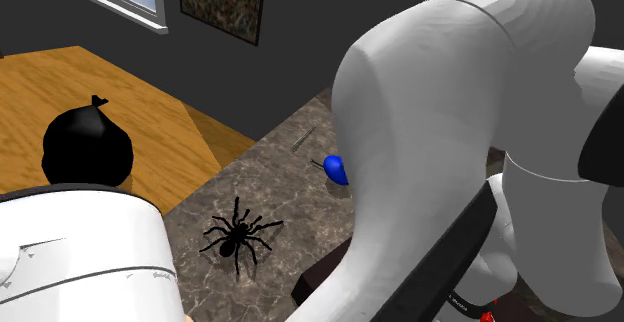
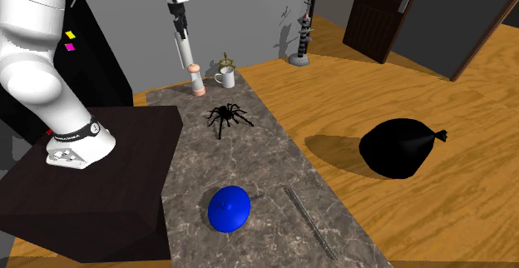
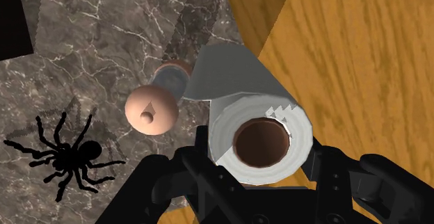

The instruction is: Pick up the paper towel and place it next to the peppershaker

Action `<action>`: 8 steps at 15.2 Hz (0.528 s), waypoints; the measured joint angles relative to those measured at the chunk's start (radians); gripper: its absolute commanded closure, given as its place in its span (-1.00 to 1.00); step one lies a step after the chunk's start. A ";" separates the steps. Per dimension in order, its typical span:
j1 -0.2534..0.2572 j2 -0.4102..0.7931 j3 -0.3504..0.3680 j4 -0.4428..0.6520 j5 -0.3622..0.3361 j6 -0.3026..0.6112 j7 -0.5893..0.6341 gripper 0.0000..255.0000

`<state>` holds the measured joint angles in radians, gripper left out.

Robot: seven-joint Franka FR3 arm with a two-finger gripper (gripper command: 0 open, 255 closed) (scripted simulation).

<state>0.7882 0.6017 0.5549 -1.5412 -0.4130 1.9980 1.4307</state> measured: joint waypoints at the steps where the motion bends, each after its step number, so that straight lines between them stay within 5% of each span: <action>1: -0.001 0.001 -0.001 -0.009 -0.002 0.009 0.002 1.00; 8: 0.006 0.043 -0.019 -0.041 -0.029 0.078 0.023 1.00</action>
<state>0.7945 0.6448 0.5360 -1.5817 -0.4421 2.0760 1.4534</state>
